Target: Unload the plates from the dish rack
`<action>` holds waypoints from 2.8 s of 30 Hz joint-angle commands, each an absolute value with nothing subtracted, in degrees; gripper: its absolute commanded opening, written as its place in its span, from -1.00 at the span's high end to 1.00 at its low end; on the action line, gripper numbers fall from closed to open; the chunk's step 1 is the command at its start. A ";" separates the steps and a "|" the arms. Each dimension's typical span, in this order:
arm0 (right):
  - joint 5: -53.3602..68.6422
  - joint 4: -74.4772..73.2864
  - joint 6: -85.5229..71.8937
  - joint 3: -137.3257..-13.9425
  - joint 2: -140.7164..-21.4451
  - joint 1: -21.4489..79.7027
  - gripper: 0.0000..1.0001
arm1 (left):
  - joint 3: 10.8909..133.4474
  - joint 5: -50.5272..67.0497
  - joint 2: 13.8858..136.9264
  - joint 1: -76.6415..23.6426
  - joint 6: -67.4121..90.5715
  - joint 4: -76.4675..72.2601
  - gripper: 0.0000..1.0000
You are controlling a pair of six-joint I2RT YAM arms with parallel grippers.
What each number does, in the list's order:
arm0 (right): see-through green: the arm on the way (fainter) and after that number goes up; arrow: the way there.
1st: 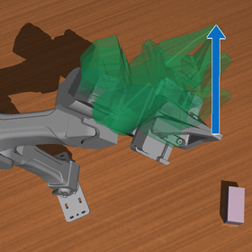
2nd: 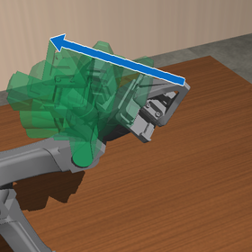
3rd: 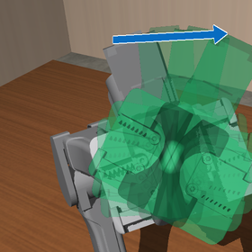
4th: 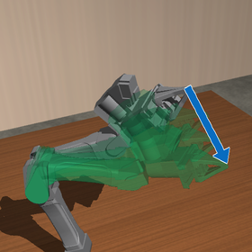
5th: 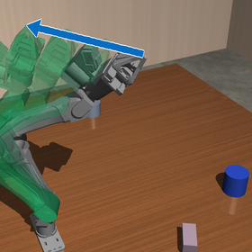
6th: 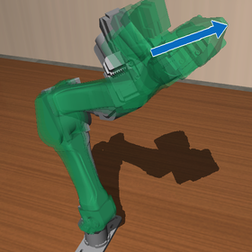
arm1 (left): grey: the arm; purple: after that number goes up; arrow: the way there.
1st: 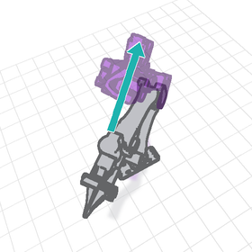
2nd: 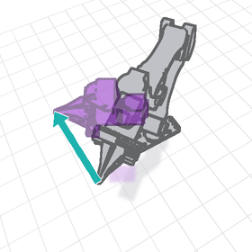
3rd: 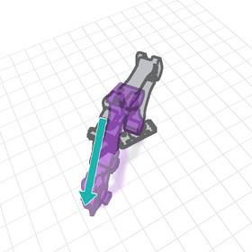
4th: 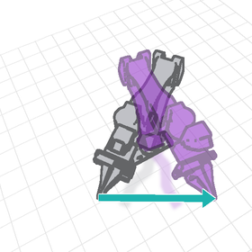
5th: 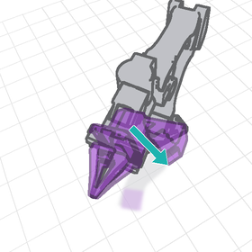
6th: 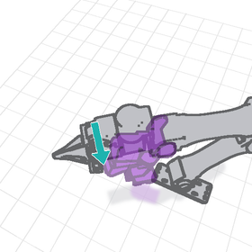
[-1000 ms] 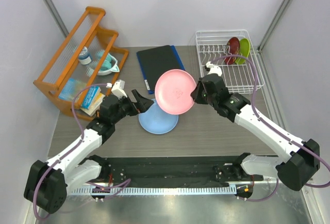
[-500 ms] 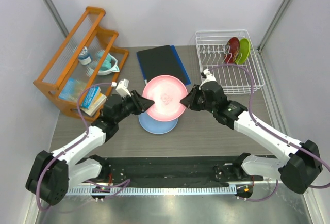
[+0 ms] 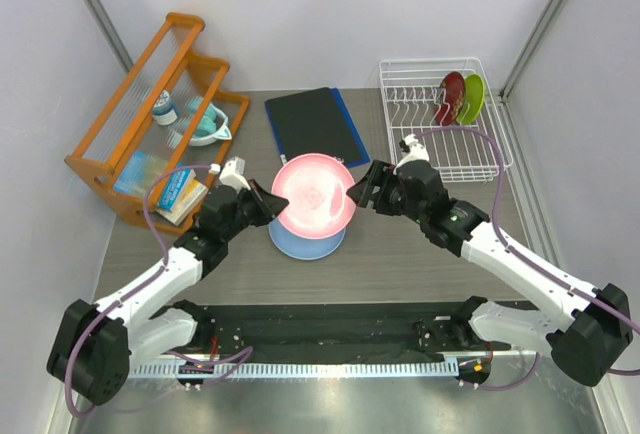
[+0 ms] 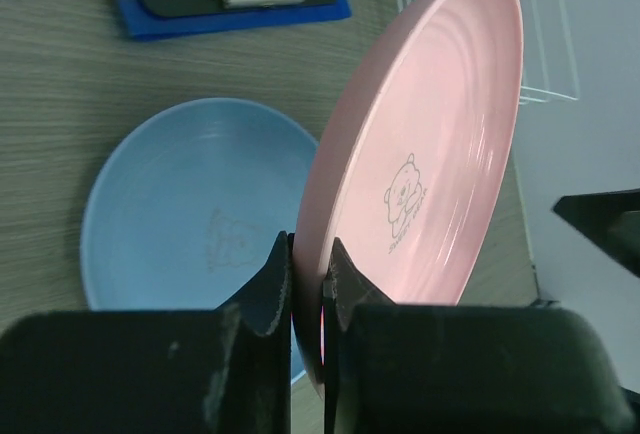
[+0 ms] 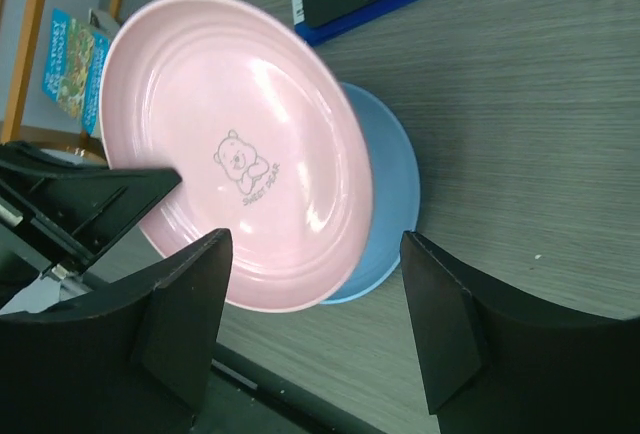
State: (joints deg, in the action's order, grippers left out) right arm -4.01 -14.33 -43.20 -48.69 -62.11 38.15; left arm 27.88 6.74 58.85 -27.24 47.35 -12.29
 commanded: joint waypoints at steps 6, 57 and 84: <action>-11.95 -17.49 -39.82 -51.59 -59.24 38.32 -0.51 | 27.25 -1.21 57.82 -27.07 45.00 -6.51 1.00; -41.31 -14.24 -2.37 -109.77 -120.48 4.75 -0.58 | 34.81 -4.04 50.79 -27.07 34.02 7.21 -0.99; -33.05 -17.49 -2.02 -125.33 -137.63 0.70 -0.14 | 35.24 -5.01 63.98 -27.07 31.11 0.26 -0.99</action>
State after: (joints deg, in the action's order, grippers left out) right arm -34.09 -17.72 -2.02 -121.84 -137.80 1.13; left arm 32.84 -4.51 62.81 -27.24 32.36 2.92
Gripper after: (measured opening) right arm 0.634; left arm 0.994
